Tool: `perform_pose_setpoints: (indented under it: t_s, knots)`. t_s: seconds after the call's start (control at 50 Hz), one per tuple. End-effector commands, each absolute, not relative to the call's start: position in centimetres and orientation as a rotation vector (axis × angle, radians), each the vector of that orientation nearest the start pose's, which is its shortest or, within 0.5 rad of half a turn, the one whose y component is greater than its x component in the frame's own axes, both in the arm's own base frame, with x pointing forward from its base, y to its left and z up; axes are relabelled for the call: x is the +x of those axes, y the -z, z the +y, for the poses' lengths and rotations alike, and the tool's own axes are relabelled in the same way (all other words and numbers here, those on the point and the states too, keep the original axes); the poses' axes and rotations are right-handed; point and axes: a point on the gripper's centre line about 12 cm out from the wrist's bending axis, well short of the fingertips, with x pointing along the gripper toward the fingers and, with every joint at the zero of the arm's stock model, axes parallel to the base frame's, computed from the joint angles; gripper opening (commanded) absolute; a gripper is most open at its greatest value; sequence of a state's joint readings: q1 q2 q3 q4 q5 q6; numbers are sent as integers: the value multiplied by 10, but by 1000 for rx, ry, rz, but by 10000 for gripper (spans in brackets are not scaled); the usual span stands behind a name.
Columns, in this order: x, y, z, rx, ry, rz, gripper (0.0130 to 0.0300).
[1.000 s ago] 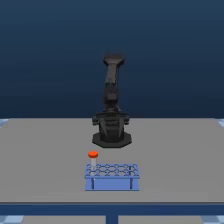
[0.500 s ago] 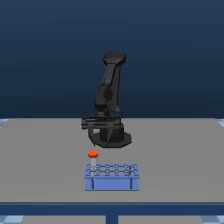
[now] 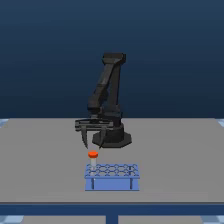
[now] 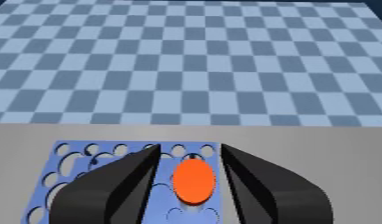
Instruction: Pick up the centrifuge tube on the rack
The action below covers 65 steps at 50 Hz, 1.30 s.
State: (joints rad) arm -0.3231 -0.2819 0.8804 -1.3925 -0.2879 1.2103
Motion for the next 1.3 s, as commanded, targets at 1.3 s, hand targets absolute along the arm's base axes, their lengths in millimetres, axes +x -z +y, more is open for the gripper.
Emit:
perform_pose_setpoints:
  t_s: [1.3]
  knots:
    - [313,-173,-72,0,0,524,300]
